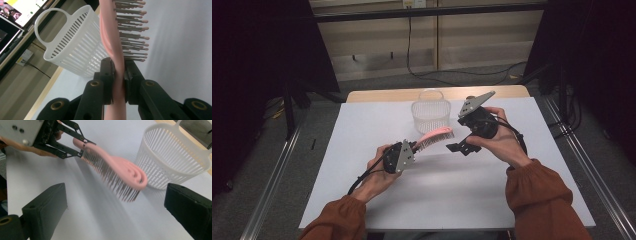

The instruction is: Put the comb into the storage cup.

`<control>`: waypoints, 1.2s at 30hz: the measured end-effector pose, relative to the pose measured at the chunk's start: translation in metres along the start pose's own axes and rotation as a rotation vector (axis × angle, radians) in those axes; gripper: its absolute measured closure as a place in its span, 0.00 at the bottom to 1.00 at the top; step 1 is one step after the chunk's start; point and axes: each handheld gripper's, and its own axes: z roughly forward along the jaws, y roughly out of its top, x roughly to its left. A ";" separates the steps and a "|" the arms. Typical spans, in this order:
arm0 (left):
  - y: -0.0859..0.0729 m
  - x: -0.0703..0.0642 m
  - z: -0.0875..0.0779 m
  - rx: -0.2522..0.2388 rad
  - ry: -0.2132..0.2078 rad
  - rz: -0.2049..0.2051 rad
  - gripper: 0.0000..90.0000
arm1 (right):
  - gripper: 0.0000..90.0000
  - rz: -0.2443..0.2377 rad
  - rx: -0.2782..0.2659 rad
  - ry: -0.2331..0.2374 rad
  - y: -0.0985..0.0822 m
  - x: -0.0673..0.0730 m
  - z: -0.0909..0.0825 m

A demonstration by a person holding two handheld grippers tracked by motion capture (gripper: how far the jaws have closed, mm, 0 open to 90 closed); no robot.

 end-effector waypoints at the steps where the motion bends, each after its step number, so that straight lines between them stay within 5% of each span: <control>1: 0.000 0.001 0.000 -0.007 0.001 -0.015 0.89 | 0.04 0.000 -0.010 0.005 -0.002 0.000 0.000; 16: -0.003 0.006 -0.002 -0.080 -0.041 -0.180 0.89 | 0.06 0.059 -0.119 -0.024 -0.030 0.005 0.015; 25: -0.007 0.015 -0.008 -0.173 -0.112 -0.326 0.89 | 0.06 0.078 -0.185 -0.004 -0.036 0.008 0.016; 36: -0.011 0.018 -0.012 -0.251 -0.157 -0.396 0.89 | 0.05 0.106 -0.262 -0.006 -0.048 0.013 0.025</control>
